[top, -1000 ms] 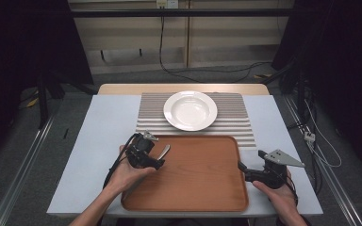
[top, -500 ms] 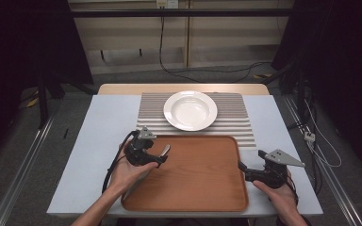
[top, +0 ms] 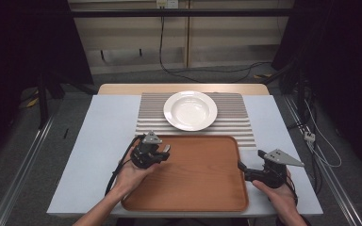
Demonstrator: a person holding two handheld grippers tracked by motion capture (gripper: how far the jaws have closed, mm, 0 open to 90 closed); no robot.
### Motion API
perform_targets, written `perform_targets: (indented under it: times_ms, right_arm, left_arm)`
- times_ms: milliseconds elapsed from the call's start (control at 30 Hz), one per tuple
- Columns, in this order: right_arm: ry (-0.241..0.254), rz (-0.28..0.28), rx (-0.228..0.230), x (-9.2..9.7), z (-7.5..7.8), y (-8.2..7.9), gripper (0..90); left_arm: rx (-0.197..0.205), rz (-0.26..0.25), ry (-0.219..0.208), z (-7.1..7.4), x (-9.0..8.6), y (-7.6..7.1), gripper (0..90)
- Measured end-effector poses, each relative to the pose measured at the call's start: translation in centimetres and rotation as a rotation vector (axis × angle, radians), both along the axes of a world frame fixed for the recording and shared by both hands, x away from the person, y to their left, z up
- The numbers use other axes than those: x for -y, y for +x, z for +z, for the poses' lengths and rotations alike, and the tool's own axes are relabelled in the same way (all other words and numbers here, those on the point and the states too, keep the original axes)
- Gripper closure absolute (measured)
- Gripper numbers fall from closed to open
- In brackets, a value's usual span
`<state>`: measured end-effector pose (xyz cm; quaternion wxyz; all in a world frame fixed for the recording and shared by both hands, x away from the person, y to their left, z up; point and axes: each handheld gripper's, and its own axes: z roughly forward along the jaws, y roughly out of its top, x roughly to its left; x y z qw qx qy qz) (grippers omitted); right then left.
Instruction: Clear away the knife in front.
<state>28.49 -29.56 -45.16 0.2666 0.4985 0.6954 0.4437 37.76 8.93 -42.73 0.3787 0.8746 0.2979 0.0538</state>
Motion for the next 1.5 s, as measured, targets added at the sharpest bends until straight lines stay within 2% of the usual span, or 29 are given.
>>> perform_targets:
  times_ms: [100, 133, 167, 233, 267, 300, 333, 400, 500, 567, 633, 667, 700, 733, 833, 1100, 1233, 1500]
  right_arm:
    - [0.000, -0.004, -0.001, 0.1, 0.0, 0.0, 9.2]
    - [0.000, -0.004, 0.000, 0.1, 0.0, 0.0, 9.2]
    - [0.001, -0.005, 0.001, 0.1, 0.0, 0.0, 9.2]
    - [0.002, -0.005, 0.000, 0.1, 0.0, -0.1, 9.2]
    - [0.002, -0.006, 0.001, 0.1, 0.0, -0.1, 9.2]
    - [0.001, -0.004, 0.002, 0.1, 0.0, -0.1, 9.2]
    - [0.002, -0.004, 0.001, 0.1, 0.0, 0.0, 9.2]
    - [0.001, -0.006, -0.001, 0.1, 0.0, 0.0, 9.2]
    - [0.003, -0.005, -0.001, 0.1, 0.0, -0.1, 9.2]
    - [0.004, -0.005, 0.000, 0.1, 0.0, -0.1, 9.2]
    - [0.003, -0.005, 0.002, 0.0, 0.0, -0.1, 9.2]
    - [0.002, -0.003, 0.001, 0.0, 0.0, -0.1, 9.2]
    - [0.001, -0.003, 0.002, 0.0, 0.0, -0.1, 9.2]
    - [0.001, -0.003, 0.002, 0.0, 0.1, -0.2, 9.2]
    - [0.001, -0.002, 0.003, 0.0, 0.1, -0.2, 9.2]
    - [-0.001, -0.001, 0.004, 0.0, 0.1, -0.2, 9.2]
    - [-0.002, -0.001, 0.004, 0.0, 0.1, -0.2, 9.2]
    - [-0.001, -0.001, 0.003, 0.0, 0.1, -0.2, 9.3]
  left_arm:
    - [0.006, 0.028, 0.037, -0.4, 0.5, 0.3, 90.0]
    - [-0.012, 0.009, 0.031, -0.6, 0.5, 0.5, 90.0]
    - [-0.009, 0.013, 0.052, -0.8, 0.7, 0.6, 90.0]
    - [-0.014, 0.005, 0.068, -1.2, 1.0, 0.7, 90.0]
    - [-0.012, 0.022, 0.077, -1.4, 1.1, 0.7, 90.0]
    - [-0.008, 0.039, 0.105, -1.6, 1.3, 0.7, 90.0]
    - [-0.002, 0.039, 0.118, -1.8, 1.4, 0.8, 90.0]
    - [0.001, 0.041, 0.115, -1.8, 1.2, 0.9, 90.0]
    - [0.034, 0.061, 0.128, -2.0, 1.1, 1.0, 90.0]
    - [0.007, 0.058, 0.105, -2.0, 0.9, 1.3, 90.0]
    - [0.003, 0.050, 0.099, -2.1, 0.7, 1.4, 90.0]
    - [0.004, 0.067, 0.101, -2.1, 0.7, 1.4, 90.0]
    - [-0.012, 0.052, 0.082, -2.2, 0.6, 1.5, 90.0]
    - [-0.015, 0.048, 0.082, -2.1, 0.5, 1.6, 90.0]
    - [-0.004, 0.047, 0.118, -1.9, 0.6, 1.5, 90.0]
    - [-0.018, 0.060, 0.141, -1.7, 0.1, 1.6, 90.0]
    - [-0.002, 0.057, 0.159, -1.6, 0.1, 1.5, 90.0]
    - [-0.021, 0.075, 0.146, -1.6, -0.3, 1.5, 90.0]
